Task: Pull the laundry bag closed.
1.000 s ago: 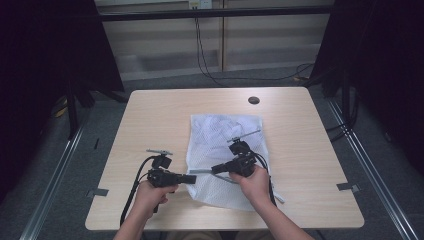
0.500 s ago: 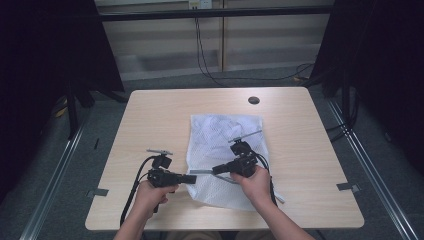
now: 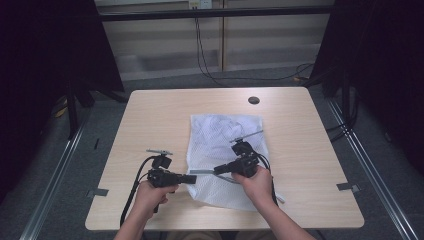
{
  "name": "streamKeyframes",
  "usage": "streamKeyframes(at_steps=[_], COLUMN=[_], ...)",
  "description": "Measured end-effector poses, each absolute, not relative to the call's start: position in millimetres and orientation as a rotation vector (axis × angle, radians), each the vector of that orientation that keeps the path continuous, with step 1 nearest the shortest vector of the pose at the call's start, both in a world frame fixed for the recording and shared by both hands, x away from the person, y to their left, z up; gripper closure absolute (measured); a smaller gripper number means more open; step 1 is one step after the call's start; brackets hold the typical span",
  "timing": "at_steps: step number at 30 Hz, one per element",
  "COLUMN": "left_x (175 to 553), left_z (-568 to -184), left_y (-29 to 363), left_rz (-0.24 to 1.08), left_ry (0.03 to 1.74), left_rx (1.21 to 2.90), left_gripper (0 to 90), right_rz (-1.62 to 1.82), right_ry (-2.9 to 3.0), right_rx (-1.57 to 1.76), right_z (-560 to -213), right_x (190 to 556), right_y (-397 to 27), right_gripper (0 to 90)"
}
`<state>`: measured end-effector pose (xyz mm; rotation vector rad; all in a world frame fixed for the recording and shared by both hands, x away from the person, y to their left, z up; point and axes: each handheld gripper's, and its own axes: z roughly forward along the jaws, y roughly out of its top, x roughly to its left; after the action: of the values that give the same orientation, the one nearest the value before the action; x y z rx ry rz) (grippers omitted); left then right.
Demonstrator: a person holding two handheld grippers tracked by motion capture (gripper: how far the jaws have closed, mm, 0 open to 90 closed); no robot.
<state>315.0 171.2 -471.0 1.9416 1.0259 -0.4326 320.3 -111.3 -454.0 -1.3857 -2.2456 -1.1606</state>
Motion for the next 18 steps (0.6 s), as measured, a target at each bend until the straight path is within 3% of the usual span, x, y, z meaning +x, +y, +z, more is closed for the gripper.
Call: streamKeyframes(at_steps=[18], left_x=[315.0], left_z=[-470.7], left_y=[172.1], left_rz=[-0.426], left_ry=[1.033], left_rx=[1.934], left_gripper=[88.4], right_rz=[-1.163], right_ry=[-2.223], right_rx=[-1.407], right_z=[-455.1], right_x=[320.3], right_y=[-118.6], right_gripper=[87.3])
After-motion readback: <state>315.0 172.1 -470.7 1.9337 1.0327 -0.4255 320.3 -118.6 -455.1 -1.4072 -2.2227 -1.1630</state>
